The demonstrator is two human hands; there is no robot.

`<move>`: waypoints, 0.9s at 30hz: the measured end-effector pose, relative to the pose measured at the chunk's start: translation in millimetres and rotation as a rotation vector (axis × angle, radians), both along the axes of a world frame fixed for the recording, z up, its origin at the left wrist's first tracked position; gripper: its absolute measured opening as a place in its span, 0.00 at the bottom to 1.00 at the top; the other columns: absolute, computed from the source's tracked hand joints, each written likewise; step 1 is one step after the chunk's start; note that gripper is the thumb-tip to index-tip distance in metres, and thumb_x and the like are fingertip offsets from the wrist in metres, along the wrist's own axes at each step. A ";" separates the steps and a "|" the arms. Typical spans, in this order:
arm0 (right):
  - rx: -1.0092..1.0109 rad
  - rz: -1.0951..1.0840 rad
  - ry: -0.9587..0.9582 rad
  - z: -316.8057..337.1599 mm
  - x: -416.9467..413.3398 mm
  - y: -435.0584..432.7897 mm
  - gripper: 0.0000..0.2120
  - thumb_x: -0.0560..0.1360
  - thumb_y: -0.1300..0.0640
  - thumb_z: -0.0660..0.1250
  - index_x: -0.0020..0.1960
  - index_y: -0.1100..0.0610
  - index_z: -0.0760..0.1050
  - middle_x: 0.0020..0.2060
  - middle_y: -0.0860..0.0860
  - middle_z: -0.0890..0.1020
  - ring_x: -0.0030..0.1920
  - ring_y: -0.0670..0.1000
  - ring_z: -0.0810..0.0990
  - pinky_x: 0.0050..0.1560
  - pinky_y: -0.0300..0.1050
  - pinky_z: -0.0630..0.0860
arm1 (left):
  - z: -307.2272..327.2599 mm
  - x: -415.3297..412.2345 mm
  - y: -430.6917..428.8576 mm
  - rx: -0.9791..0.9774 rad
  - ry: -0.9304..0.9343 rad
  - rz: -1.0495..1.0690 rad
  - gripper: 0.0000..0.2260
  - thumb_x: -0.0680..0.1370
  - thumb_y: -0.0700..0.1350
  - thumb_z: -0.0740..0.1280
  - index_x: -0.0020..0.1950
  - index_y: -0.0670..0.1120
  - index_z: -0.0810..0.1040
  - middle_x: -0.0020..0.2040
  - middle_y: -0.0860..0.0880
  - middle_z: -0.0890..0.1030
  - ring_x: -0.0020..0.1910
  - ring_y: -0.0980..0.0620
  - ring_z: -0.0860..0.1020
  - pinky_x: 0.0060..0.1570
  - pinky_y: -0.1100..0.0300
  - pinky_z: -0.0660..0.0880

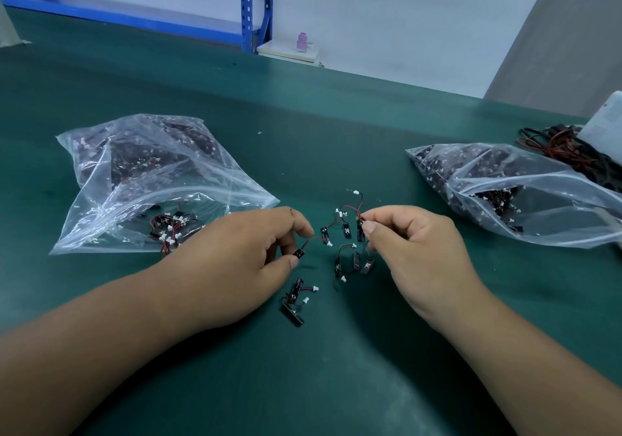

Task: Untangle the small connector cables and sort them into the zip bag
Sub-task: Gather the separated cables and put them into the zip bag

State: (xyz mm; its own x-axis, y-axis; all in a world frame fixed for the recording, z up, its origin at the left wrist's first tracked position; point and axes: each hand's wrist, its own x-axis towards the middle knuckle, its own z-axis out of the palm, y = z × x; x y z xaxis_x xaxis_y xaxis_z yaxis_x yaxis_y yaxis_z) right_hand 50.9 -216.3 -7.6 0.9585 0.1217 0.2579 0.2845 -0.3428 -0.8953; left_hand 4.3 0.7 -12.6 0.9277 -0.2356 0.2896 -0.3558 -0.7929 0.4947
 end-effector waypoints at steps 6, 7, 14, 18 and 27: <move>0.012 0.051 0.057 2.6 -2.4 1.3 0.19 0.78 0.64 0.67 0.42 0.40 0.81 0.27 0.41 0.78 0.30 0.43 0.72 0.31 0.27 0.68 | 0.5 -0.7 -0.3 0.030 0.017 0.006 0.14 0.76 0.50 0.67 0.58 0.65 0.71 0.51 0.70 0.75 0.46 0.61 0.75 0.40 0.70 0.69; 0.016 0.051 0.071 2.8 -2.5 1.1 0.20 0.78 0.64 0.67 0.41 0.39 0.82 0.26 0.42 0.77 0.30 0.44 0.70 0.30 0.28 0.67 | 0.6 -0.9 -0.2 0.034 0.018 0.006 0.14 0.77 0.50 0.67 0.58 0.65 0.71 0.51 0.70 0.74 0.46 0.61 0.75 0.40 0.70 0.69; 0.056 0.021 0.082 5.2 -1.8 -0.9 0.19 0.77 0.65 0.67 0.43 0.41 0.83 0.25 0.40 0.78 0.27 0.39 0.71 0.29 0.26 0.66 | 3.6 -2.3 -0.3 0.040 0.010 0.038 0.09 0.76 0.51 0.68 0.51 0.62 0.70 0.51 0.70 0.73 0.45 0.64 0.74 0.38 0.70 0.69; 0.122 0.005 0.070 5.0 -1.0 -1.0 0.18 0.77 0.66 0.67 0.45 0.43 0.83 0.25 0.41 0.78 0.25 0.38 0.71 0.31 0.27 0.68 | 5.7 -3.4 -1.4 0.027 0.002 0.053 0.07 0.74 0.49 0.69 0.44 0.59 0.72 0.45 0.65 0.76 0.40 0.63 0.74 0.40 0.70 0.70; 0.161 0.010 0.046 5.0 -0.5 -1.6 0.17 0.76 0.67 0.67 0.47 0.44 0.83 0.28 0.39 0.80 0.28 0.38 0.74 0.33 0.27 0.69 | 3.8 -2.4 -2.6 0.040 0.042 0.017 0.07 0.76 0.51 0.68 0.53 0.60 0.80 0.50 0.68 0.76 0.47 0.62 0.76 0.43 0.71 0.70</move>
